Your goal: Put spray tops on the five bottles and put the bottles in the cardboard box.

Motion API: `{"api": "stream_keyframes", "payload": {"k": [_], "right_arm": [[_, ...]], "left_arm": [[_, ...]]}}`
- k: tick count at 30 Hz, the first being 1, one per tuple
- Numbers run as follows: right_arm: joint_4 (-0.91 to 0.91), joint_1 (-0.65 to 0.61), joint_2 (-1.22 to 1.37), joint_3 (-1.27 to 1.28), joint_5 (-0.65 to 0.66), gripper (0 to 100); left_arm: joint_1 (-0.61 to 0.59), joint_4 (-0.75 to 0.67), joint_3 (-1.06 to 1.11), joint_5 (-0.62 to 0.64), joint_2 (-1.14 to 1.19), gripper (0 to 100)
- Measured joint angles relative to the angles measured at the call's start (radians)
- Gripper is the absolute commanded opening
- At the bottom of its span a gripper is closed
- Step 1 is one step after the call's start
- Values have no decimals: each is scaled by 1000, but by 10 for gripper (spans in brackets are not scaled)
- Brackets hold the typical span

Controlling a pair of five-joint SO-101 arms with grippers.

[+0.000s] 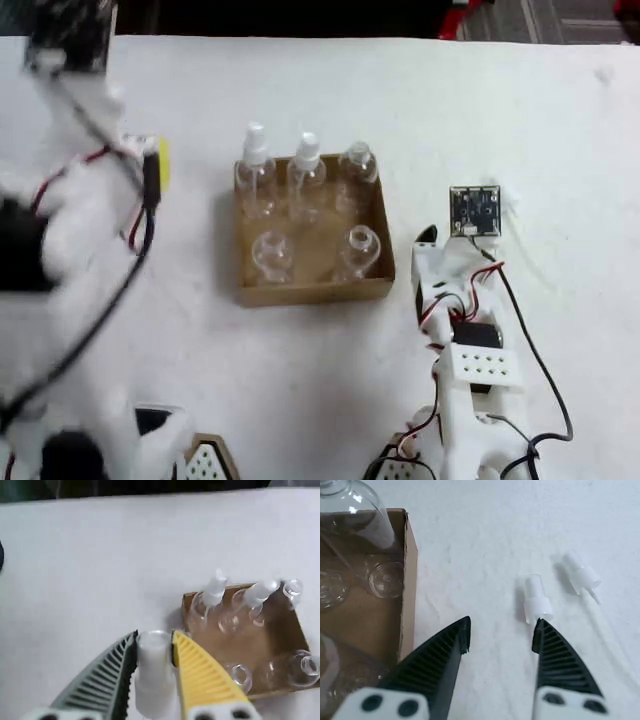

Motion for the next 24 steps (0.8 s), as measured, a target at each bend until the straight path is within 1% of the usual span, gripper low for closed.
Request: {"api": "stream_keyframes", "payload": {"k": [7, 13, 16, 19, 22, 24], "right_arm": [[0, -2, 0, 0, 0, 183], [0, -2, 0, 0, 0, 183], [0, -2, 0, 0, 0, 183], [0, -2, 0, 0, 0, 183], [0, -2, 0, 0, 0, 183], [0, -2, 0, 0, 0, 183]], "left_arm": [[29, -172, 204, 0, -287, 27], [43, -239, 342, 0, -397, 26], [110, -242, 368, 0, -443, 24], [216, -253, 376, -9, -496, 24], [327, -285, 376, -100, -537, 24], [368, -315, 385, -160, -539, 24]]}}
